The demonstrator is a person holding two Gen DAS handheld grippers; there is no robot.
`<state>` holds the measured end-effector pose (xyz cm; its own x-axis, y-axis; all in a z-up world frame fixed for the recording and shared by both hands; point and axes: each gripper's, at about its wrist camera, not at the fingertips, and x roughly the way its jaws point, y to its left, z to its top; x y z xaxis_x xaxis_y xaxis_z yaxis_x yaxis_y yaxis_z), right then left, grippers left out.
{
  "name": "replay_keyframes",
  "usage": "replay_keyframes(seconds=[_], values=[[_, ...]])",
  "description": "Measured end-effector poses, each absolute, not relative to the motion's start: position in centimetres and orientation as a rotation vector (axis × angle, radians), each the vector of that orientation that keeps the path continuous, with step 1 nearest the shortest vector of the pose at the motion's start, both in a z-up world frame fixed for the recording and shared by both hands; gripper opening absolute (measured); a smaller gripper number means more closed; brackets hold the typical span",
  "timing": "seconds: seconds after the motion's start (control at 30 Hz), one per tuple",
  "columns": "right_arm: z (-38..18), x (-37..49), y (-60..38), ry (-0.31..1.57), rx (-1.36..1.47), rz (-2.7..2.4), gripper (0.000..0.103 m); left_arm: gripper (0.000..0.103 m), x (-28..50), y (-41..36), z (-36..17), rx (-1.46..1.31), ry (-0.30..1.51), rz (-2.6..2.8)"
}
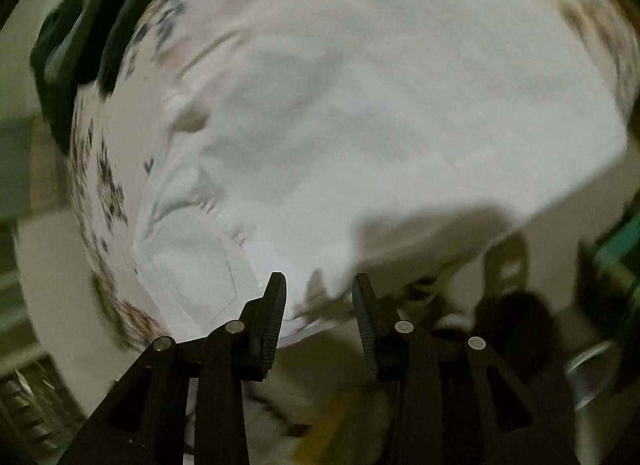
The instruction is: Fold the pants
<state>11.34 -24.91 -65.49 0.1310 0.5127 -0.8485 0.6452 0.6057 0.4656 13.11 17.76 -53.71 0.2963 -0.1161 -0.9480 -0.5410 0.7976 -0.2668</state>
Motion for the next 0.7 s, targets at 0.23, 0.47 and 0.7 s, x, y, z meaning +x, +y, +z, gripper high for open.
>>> replay_keyframes(seconds=[0.23, 0.47, 0.7], values=[[-69.6, 11.3, -23.6, 1.575, 0.998, -0.252, 0.009, 0.103, 17.2, 9.6, -51.5, -0.477, 1.256, 0.056], [-65.2, 12.8, -24.5, 1.539, 0.805, -0.134, 0.056, 0.103, 22.9, -0.2, -52.2, -0.325, 1.265, -0.283], [-61.5, 16.1, -31.5, 1.430, 0.625, -0.208, 0.064, 0.029, 26.4, -5.1, -56.6, -0.134, 1.292, -0.450]])
